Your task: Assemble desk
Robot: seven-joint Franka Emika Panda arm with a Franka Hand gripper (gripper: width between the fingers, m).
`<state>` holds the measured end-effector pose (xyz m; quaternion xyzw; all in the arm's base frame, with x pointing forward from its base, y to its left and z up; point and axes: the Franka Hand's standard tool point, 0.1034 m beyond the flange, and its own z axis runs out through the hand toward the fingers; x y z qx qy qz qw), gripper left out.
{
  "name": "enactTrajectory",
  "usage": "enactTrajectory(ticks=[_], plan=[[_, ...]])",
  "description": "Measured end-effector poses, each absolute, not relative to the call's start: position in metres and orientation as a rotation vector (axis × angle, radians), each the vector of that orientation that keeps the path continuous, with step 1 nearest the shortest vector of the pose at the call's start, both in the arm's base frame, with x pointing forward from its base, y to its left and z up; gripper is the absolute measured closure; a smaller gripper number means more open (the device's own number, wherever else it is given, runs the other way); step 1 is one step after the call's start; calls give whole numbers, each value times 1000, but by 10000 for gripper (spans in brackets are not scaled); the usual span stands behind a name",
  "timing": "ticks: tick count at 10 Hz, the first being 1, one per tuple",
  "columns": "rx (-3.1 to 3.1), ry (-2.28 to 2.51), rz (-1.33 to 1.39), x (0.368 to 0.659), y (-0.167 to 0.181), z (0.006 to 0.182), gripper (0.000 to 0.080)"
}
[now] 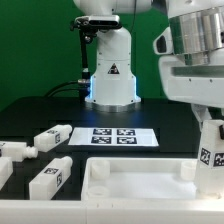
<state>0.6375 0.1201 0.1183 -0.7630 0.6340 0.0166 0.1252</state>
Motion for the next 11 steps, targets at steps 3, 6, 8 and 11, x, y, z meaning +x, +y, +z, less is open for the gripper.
enactTrajectory(ticks=[3, 6, 8, 11], plan=[[-2407, 1646, 30, 634, 123, 118, 310], [-2750, 1045, -29, 632, 123, 117, 159], [-2829, 818, -52, 632, 123, 116, 152], [-3030, 137, -106, 641, 116, 120, 150]])
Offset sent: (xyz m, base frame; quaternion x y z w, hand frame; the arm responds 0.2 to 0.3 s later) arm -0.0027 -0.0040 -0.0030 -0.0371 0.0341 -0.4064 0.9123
